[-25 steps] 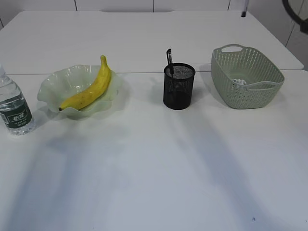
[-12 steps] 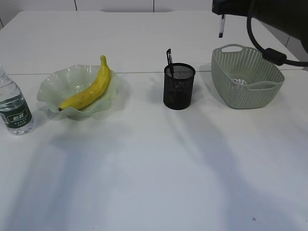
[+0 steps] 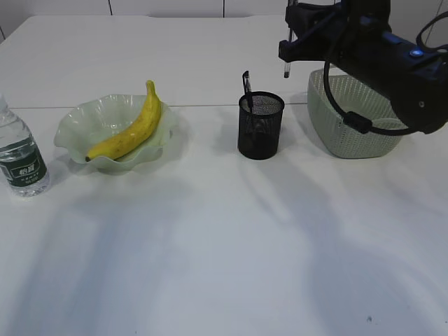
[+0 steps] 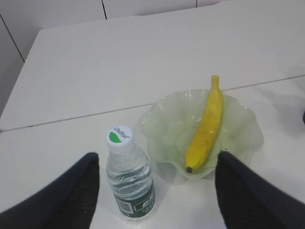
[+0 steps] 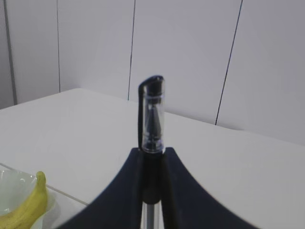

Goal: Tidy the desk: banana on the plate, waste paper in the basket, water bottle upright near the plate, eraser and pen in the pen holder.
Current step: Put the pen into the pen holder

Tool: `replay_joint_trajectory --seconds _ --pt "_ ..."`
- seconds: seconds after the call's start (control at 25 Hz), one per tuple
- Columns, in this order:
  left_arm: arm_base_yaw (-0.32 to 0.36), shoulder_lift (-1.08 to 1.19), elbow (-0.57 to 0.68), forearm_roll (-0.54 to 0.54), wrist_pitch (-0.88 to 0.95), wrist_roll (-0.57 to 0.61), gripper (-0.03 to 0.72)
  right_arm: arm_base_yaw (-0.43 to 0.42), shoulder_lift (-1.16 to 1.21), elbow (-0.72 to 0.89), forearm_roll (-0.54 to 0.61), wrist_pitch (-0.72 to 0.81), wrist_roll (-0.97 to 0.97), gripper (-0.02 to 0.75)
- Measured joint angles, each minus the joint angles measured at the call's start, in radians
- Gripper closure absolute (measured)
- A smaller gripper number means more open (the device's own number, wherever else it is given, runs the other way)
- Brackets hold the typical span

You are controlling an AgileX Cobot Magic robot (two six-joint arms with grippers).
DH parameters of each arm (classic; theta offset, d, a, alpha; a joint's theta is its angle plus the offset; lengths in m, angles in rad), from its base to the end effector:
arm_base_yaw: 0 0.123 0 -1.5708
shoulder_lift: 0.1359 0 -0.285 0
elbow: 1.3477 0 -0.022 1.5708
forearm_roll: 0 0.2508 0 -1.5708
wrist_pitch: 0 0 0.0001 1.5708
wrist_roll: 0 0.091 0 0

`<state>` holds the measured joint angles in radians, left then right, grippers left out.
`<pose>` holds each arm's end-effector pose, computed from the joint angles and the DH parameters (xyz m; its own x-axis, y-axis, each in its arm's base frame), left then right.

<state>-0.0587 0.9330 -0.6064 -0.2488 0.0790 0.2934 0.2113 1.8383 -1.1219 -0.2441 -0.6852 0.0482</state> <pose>0.1978 -0.0134 0.3064 -0.3064 0.0634 -0.9498 0.0911 0.9952 0.0370 0.4053 0.1011 0.2589 0.0905 -0.1239 -0.9882 -0.3473 0.9260 -0.1480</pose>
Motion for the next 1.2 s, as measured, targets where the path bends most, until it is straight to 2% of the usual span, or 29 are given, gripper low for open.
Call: replay_joint_trajectory --seconds 0.24,0.68,1.2 --pt "0.000 0.000 0.000 0.000 0.000 0.000 0.151 0.000 0.043 -0.015 -0.004 -0.043 0.004 0.678" --pt "0.000 0.000 0.000 0.000 -0.002 0.000 0.151 0.000 0.171 -0.155 -0.004 -0.060 0.069 0.678" --pt "0.000 0.009 0.000 0.002 -0.019 0.000 0.151 0.000 0.267 -0.223 -0.004 0.028 0.079 0.678"
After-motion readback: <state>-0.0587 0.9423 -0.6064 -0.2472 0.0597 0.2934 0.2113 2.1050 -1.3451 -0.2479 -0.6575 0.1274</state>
